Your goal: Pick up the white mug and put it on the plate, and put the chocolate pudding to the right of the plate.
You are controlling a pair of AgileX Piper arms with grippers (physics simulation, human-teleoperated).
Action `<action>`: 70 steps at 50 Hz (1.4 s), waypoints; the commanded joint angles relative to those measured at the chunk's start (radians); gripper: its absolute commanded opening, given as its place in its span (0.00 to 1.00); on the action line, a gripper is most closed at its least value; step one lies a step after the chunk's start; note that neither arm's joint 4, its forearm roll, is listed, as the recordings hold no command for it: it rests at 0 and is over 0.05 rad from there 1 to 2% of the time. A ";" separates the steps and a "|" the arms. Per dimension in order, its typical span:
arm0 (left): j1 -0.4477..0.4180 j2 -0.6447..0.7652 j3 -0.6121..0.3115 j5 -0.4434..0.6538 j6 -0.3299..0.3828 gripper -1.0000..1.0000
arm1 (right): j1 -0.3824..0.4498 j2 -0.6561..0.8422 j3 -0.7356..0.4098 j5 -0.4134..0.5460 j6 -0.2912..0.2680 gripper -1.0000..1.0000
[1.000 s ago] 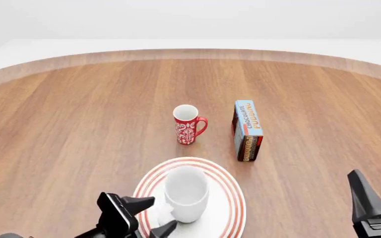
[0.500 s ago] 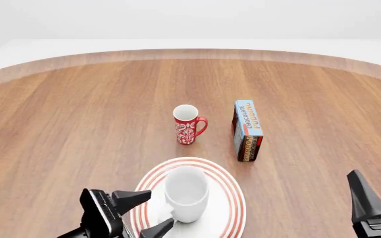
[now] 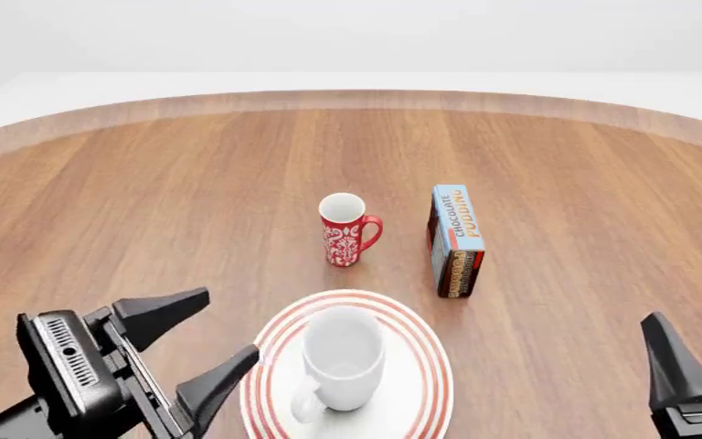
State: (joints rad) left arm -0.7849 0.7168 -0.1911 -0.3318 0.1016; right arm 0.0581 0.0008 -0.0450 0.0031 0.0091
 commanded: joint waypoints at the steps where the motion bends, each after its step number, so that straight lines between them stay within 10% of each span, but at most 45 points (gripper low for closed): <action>1: 0.143 -0.240 -0.046 0.177 0.074 1.00 | -0.001 0.000 -0.002 0.000 0.000 1.00; 26: 0.604 -0.595 0.038 0.309 0.072 1.00 | 0.003 0.000 -0.006 0.002 0.000 1.00; 70: 0.754 -0.713 0.191 0.353 0.020 1.00 | 0.008 0.000 -0.006 0.003 -0.002 1.00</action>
State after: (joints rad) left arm -0.0451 0.0139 -0.0064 0.0177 0.1106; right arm 0.0635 0.0007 -0.0498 0.0052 0.0090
